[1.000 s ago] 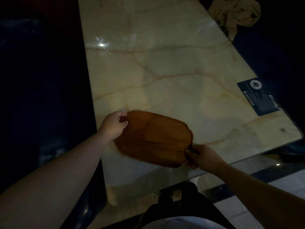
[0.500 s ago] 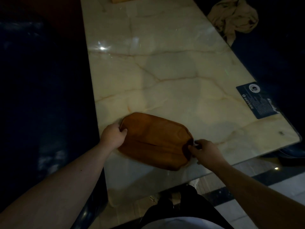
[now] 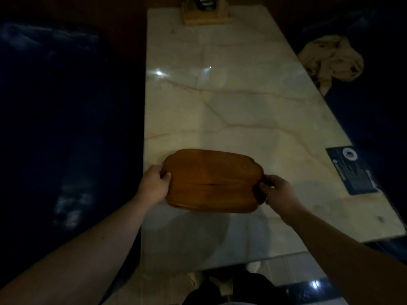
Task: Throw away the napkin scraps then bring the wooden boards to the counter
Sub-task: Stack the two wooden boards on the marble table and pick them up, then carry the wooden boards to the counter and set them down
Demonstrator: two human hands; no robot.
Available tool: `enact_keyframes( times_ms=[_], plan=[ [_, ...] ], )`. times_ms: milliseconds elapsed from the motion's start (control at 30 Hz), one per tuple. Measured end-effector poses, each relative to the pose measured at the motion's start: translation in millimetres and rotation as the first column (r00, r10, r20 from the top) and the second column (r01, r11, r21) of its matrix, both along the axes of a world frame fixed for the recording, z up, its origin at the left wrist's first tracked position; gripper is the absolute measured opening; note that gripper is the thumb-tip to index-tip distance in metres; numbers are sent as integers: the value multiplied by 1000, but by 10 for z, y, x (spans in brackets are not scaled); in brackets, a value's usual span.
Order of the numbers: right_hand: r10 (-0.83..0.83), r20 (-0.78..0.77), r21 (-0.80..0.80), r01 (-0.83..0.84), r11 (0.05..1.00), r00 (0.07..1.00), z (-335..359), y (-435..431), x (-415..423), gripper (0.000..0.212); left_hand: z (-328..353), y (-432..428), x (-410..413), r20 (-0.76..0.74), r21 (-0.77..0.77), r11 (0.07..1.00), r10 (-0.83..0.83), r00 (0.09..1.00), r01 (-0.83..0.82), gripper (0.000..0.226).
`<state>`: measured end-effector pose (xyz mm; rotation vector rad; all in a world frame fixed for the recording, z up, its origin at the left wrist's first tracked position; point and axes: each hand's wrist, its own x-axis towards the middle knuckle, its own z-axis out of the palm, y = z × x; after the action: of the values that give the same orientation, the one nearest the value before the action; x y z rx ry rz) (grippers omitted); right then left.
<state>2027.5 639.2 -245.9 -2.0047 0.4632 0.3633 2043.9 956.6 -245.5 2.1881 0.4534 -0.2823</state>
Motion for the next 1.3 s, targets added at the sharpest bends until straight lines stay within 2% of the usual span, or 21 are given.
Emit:
enact_keyframes(
  times_ms=[100,267,333,467,600,700,767,833,900,967,1033,1167,1300],
  plan=[
    [1,109,24,-3,1000,994,161,32,213,26,228,2,-54,126,-32,997,77,989,-74,26],
    [-23,265,96,-2,995,964,530,57,621,21,670,-70,-146,354,-121,985,160,921,-125,15],
    [-16,305,141,-29,990,952,704,86,799,27,836,-96,-200,414,-121,978,208,886,-172,17],
    [123,386,196,-212,957,914,1005,150,1138,22,1149,-190,-318,448,-105,937,344,825,-334,16],
    [315,495,165,-443,881,810,1218,271,1358,28,1489,-361,-547,524,-98,862,470,710,-498,21],
    [376,545,183,-544,819,750,1395,448,1395,29,1678,-489,-824,520,-123,752,604,603,-647,17],
    [413,551,201,-596,778,725,1533,613,1335,31,1793,-563,-1110,570,-105,693,629,528,-713,30],
    [487,549,209,-676,707,679,1651,829,1186,38,1951,-632,-1496,605,-71,639,638,476,-766,47],
    [552,550,196,-740,644,627,1735,1025,1025,40,2077,-673,-1818,614,-51,591,655,441,-805,49],
    [618,550,191,-805,562,562,1865,1228,733,35,2199,-709,-2200,622,-49,512,687,375,-857,43],
    [671,561,198,-866,460,485,2011,1426,354,36,2337,-758,-2659,642,-64,398,718,267,-915,42],
    [751,615,160,-970,182,242,2300,1694,-484,44,2604,-959,-3603,677,-111,178,734,56,-978,18],
    [741,656,199,-980,12,142,2562,1761,-1486,24,2764,-1342,-4660,670,-145,13,737,-89,-989,7]
  ],
)
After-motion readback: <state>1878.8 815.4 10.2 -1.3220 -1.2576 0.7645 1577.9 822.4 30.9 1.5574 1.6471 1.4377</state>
